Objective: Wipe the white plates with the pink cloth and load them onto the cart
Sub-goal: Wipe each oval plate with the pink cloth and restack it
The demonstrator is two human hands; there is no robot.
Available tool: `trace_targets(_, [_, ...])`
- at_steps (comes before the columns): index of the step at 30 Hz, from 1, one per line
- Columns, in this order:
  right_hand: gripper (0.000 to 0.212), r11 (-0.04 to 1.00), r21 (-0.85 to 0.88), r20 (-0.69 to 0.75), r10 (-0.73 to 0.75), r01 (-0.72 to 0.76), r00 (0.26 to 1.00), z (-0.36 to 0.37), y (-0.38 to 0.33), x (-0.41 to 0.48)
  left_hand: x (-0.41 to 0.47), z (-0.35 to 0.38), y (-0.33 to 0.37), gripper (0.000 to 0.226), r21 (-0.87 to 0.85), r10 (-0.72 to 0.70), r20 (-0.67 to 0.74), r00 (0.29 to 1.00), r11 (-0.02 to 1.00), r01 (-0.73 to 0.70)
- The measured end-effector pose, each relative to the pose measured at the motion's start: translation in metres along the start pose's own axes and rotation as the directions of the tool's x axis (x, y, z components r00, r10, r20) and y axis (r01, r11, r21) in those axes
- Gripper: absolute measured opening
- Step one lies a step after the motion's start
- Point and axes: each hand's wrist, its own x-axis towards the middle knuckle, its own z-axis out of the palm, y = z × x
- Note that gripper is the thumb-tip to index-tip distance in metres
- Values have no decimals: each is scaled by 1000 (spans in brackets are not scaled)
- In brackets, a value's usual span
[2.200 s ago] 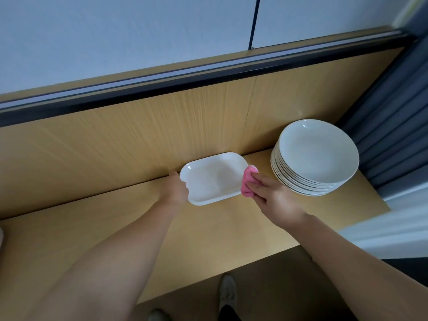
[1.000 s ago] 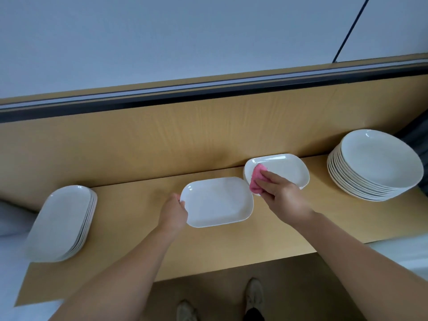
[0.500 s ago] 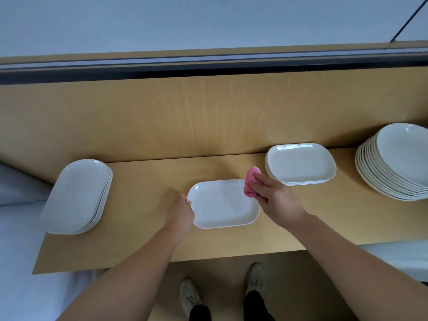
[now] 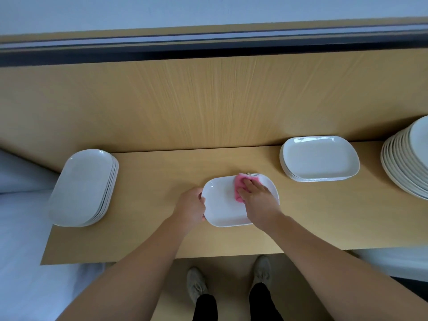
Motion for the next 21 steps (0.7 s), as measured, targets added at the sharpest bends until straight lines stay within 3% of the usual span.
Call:
trace_targets(4, [62, 997, 12, 108, 72, -74, 992, 6, -14, 2, -1, 0, 1, 30, -39, 11, 19, 1000, 999, -11])
trace_targets(14, [60, 978, 69, -44, -195, 198, 980, 21, -39, 16, 2, -5, -2, 27, -22, 12, 60, 998, 1000, -10])
trace_targets(21, [55, 941, 120, 23, -321, 317, 947, 19, -37, 17, 0, -3, 1, 31, -11, 26, 10, 1000, 1000, -26])
